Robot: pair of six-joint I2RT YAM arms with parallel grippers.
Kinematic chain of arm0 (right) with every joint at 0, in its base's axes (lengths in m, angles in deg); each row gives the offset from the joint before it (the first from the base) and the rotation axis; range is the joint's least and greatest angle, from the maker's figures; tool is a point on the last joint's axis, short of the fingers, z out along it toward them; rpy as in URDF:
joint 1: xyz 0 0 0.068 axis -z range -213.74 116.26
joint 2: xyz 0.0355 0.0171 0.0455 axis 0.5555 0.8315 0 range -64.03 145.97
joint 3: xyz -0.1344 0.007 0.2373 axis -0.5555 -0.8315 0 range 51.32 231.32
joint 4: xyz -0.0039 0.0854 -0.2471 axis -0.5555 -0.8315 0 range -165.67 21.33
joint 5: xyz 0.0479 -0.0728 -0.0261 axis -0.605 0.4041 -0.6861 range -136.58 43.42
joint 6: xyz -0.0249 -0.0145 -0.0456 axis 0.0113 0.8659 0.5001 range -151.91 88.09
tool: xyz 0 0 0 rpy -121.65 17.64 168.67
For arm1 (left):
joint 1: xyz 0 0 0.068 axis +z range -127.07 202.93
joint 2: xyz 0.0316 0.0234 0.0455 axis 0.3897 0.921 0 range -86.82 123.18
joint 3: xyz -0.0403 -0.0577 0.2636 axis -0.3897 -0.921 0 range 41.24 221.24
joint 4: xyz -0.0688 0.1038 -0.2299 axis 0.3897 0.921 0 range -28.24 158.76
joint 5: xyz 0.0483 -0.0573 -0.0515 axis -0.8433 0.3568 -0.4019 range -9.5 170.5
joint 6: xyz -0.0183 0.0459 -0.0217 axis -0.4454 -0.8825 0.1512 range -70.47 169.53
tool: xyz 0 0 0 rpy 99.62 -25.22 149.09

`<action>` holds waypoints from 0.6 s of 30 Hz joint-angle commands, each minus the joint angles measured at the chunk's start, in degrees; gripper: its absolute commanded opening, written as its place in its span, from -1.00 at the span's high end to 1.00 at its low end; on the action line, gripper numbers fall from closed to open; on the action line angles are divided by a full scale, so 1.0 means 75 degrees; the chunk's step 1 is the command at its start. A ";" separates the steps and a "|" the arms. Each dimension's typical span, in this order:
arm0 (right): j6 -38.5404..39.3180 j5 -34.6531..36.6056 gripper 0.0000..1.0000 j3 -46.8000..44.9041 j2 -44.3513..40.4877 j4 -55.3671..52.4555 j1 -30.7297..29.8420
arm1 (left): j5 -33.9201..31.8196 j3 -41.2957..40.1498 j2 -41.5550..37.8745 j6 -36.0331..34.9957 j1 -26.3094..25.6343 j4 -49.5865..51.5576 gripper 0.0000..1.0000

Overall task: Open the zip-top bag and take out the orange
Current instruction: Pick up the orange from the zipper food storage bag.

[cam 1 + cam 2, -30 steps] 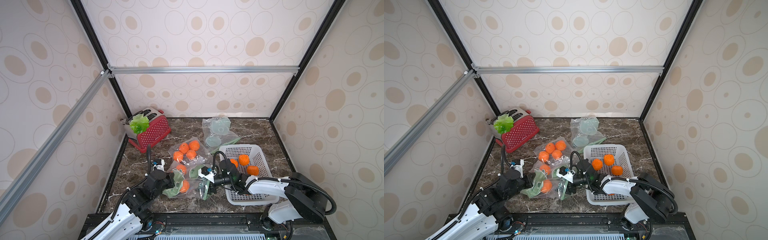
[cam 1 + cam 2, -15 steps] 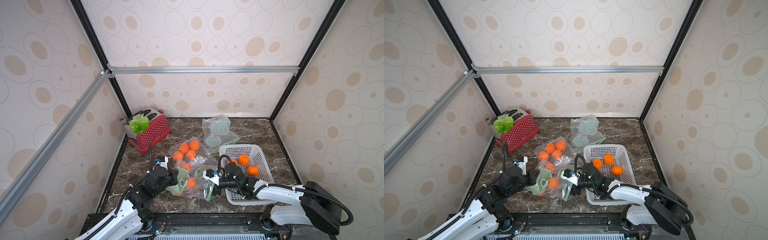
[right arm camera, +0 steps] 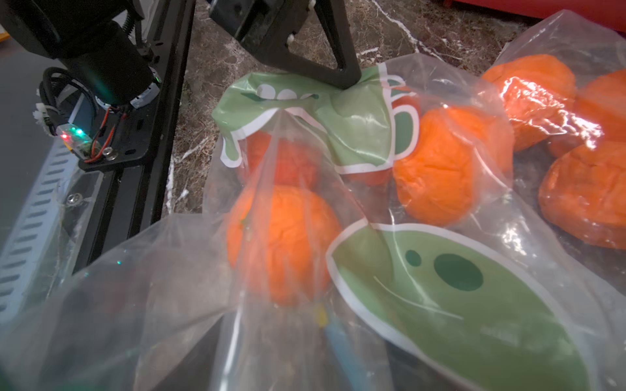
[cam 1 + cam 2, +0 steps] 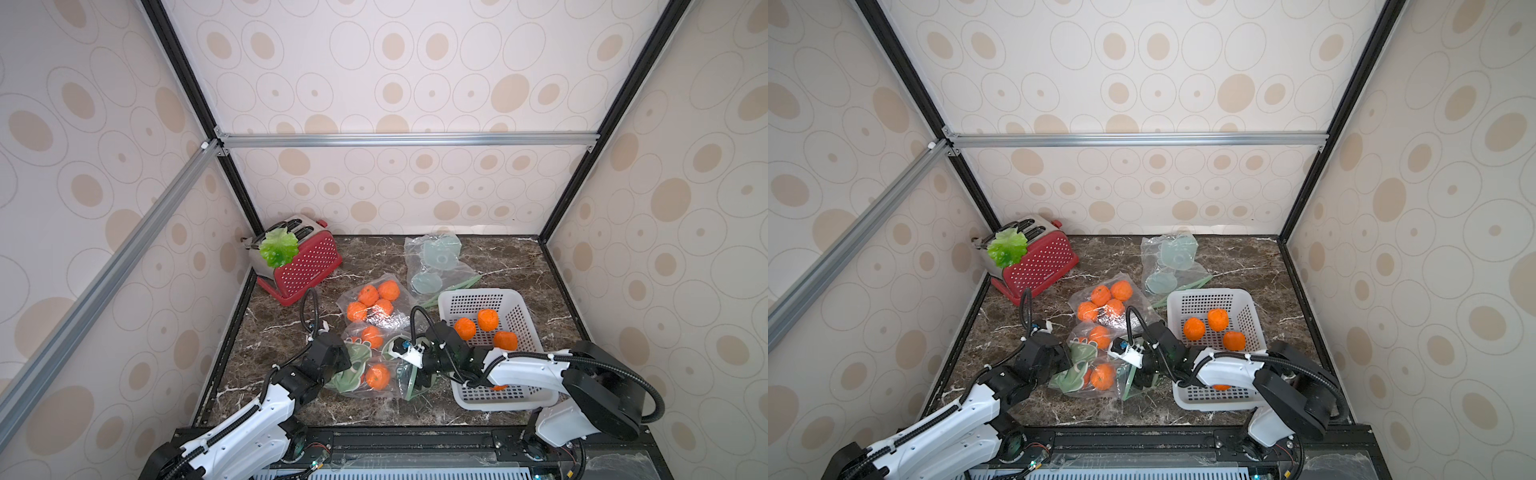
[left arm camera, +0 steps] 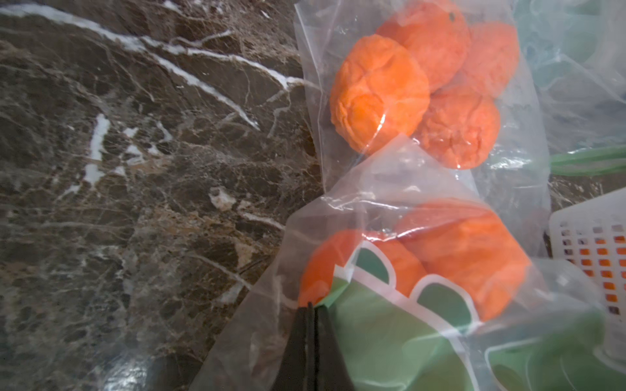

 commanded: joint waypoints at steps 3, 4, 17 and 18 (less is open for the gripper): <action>0.0409 -0.0109 -0.47 0.0388 0.0560 -0.0038 -0.0355 | 0.0220 -0.0271 0.0854 -0.0149 0.0050 -0.0094 1.00; 0.0400 -0.0179 -0.48 0.0466 0.0659 -0.0059 -0.0387 | 0.0266 -0.0274 0.0944 -0.0166 0.0051 -0.0147 1.00; 0.0438 -0.0631 -0.59 0.0693 0.1481 0.0150 -0.0937 | 0.0557 -0.0231 0.0563 -0.0137 0.0053 -0.0198 1.00; 0.0402 -0.0620 -0.59 0.0723 0.1556 0.0203 -0.0959 | 0.0568 -0.0223 0.0509 -0.0138 0.0045 -0.0198 1.00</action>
